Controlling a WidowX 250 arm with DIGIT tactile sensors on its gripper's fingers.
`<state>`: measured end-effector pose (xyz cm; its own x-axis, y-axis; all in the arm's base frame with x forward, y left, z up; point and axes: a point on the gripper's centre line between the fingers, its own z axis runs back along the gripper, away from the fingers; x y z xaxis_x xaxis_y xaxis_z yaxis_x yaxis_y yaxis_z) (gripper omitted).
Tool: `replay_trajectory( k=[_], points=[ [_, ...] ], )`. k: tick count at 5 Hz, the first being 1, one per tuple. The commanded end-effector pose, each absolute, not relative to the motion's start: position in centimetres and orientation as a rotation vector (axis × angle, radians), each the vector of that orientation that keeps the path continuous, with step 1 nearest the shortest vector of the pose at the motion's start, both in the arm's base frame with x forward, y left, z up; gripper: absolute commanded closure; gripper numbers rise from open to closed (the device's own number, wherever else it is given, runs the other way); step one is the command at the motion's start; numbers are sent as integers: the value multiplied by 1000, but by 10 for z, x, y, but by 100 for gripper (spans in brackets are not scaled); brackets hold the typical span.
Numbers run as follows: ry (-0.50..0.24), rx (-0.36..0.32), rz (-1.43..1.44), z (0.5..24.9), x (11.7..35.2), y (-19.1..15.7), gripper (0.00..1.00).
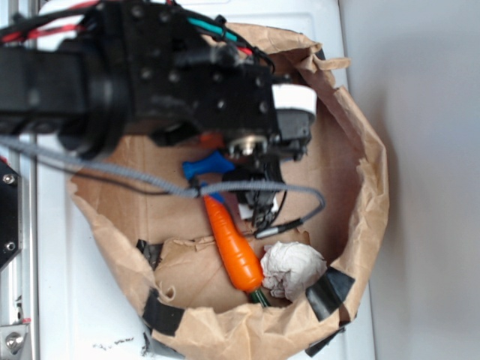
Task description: Grab the blue bottle.
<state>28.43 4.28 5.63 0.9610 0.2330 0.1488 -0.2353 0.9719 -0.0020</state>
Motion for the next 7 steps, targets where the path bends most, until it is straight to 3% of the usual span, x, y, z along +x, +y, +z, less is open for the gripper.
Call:
replay_trajectory(
  k=[1, 2, 4, 5, 6, 7],
  points=[
    [-184, 83, 253, 31, 287, 53, 100],
    [-190, 78, 247, 32, 286, 52, 100],
    [-160, -105, 212, 117, 270, 38, 100],
    [-155, -124, 182, 155, 255, 34, 100],
    [-146, -132, 142, 175, 243, 31, 100],
    [-172, -108, 94, 177, 237, 28, 100]
  ],
)
